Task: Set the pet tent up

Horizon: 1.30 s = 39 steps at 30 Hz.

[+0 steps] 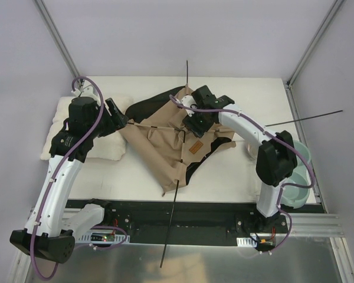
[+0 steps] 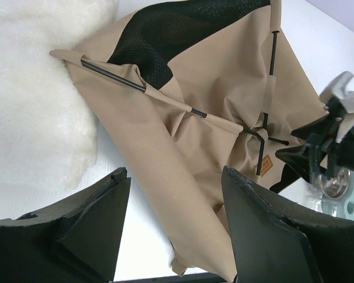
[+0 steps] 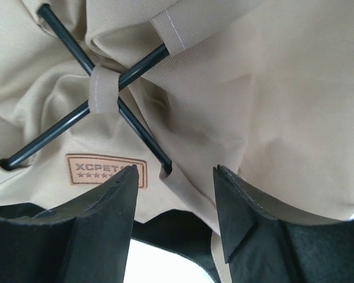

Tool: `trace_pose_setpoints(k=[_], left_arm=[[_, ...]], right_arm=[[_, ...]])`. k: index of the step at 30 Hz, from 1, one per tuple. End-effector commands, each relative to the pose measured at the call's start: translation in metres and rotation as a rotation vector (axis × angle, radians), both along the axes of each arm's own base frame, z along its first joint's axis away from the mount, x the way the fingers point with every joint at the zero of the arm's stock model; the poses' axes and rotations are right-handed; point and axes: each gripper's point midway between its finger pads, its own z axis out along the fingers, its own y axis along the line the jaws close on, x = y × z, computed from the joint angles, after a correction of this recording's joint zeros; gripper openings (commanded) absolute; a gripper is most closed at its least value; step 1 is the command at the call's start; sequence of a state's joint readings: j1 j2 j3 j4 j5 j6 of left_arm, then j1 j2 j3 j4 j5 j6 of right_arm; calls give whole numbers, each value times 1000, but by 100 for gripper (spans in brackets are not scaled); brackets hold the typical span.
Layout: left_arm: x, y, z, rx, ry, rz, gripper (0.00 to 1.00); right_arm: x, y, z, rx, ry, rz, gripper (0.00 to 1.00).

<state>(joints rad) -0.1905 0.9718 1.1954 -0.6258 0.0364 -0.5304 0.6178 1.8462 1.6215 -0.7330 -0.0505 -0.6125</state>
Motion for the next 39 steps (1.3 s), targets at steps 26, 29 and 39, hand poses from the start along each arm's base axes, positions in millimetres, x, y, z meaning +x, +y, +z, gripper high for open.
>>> trace_pose_setpoints(k=[26,29,39], left_arm=[[3,13,29,87,-97,18,67],[0,14,36,75,-117,23,67],[-24,12,70,35,-222,-1,67]], right_arm=[[57,45,50,87,-325,140,0],[59,48,79,141,-393,139,0],[56,41,163,241,-578,122,0]])
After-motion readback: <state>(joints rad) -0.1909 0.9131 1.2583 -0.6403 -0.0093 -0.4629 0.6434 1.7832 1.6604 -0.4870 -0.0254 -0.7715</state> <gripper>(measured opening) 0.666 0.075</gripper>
